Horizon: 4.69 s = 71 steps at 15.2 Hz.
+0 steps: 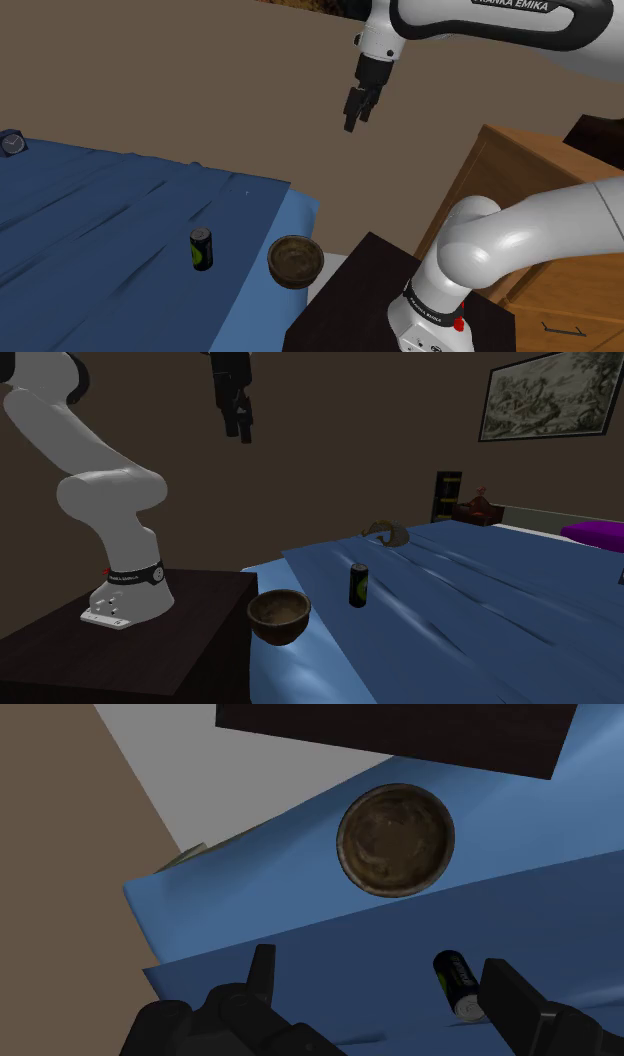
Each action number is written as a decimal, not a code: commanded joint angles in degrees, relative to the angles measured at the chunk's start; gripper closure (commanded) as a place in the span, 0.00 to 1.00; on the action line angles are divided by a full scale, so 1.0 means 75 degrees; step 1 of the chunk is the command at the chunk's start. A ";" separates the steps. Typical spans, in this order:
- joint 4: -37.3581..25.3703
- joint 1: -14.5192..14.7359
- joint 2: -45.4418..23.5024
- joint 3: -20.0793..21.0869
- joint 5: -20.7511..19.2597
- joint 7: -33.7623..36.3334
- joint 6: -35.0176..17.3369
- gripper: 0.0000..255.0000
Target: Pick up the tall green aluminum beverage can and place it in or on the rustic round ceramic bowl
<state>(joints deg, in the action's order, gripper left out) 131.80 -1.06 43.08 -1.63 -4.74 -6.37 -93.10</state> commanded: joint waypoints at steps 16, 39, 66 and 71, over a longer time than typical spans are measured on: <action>0.0493 0.0414 -0.2863 0.0994 0.0542 0.1423 -0.3105 0.00; -0.3087 0.1285 -0.9304 0.1631 -0.0338 0.3614 -0.5599 0.00; -0.4567 0.1677 -1.1277 0.1465 -0.0576 0.3928 -0.6036 1.00; -0.4538 0.1658 -1.1122 0.1491 -0.0550 0.3911 -0.5912 1.00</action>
<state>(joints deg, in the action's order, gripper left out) 97.92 11.42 -40.68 9.49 -8.95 23.03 -137.92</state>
